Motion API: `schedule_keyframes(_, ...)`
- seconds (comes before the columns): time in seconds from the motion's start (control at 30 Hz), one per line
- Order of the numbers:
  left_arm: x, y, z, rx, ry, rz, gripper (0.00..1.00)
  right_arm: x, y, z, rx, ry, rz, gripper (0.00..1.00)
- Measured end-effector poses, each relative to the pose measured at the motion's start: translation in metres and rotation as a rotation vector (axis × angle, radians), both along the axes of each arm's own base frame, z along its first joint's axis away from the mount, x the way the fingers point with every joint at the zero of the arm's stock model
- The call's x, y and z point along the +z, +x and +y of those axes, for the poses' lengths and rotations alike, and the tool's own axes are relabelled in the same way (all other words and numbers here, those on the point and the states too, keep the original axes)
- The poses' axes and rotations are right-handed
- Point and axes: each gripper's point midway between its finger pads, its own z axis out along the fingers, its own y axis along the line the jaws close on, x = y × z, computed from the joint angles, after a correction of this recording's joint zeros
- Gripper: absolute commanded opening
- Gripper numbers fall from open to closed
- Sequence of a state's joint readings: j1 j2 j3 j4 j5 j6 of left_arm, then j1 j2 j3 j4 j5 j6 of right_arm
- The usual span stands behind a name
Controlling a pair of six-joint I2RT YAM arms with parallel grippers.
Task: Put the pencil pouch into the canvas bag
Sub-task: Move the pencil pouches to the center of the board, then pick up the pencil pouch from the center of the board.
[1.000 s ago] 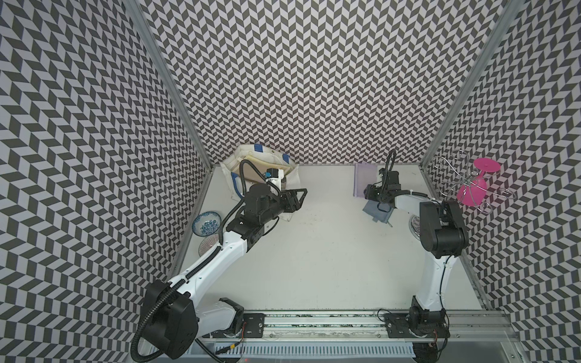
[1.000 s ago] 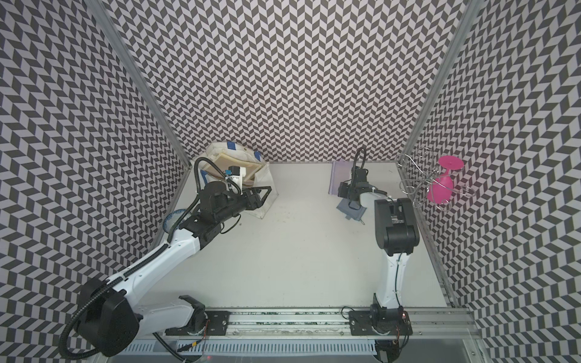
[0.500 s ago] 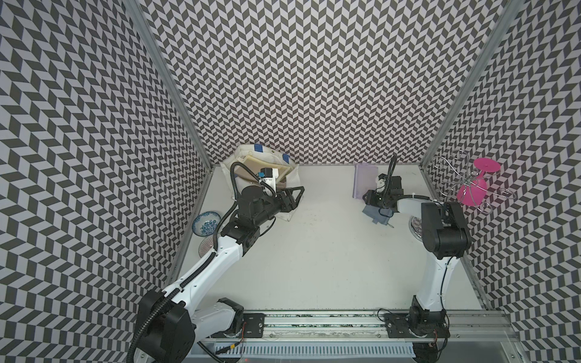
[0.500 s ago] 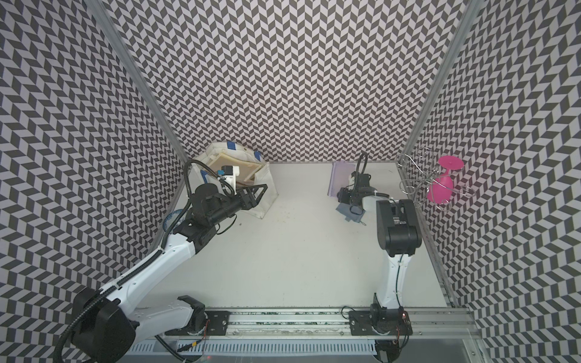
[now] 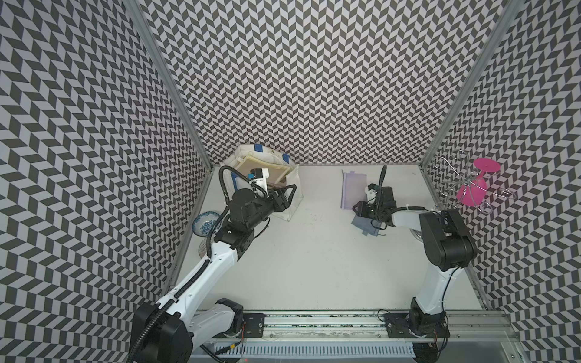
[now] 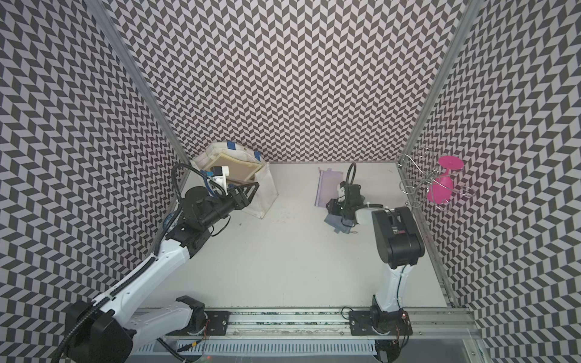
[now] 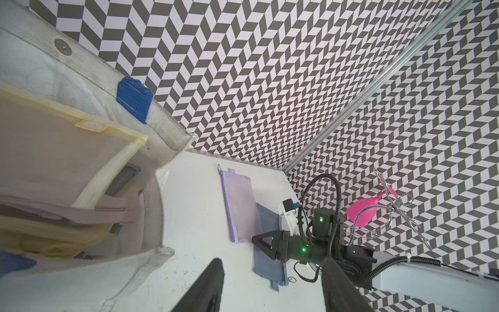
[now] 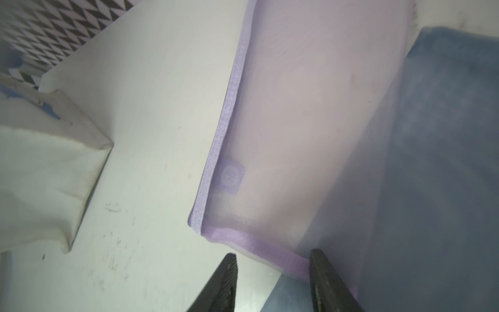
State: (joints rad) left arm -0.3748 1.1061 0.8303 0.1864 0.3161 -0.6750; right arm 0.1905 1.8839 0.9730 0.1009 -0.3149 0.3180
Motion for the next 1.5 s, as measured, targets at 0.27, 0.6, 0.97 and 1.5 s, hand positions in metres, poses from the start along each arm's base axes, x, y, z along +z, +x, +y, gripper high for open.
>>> schedule_keyframes(0.27,-0.006,-0.021,-0.035,-0.061,0.031,0.010,0.61,0.002,-0.065,0.055,0.125,0.115,0.045,0.50)
schedule_keyframes(0.6,-0.054,-0.038,-0.044,-0.042,0.172,0.125,0.63,0.002,-0.164,0.095,0.238,0.269,0.060,0.51)
schedule_keyframes(0.97,-0.169,-0.063,-0.024,-0.036,0.309,0.359,0.66,0.031,-0.209,0.098,0.249,0.262,0.010,0.60)
schedule_keyframes(1.5,-0.233,-0.062,-0.045,-0.060,0.321,0.509,0.70,0.033,-0.099,0.091,0.238,0.113,-0.061,0.61)
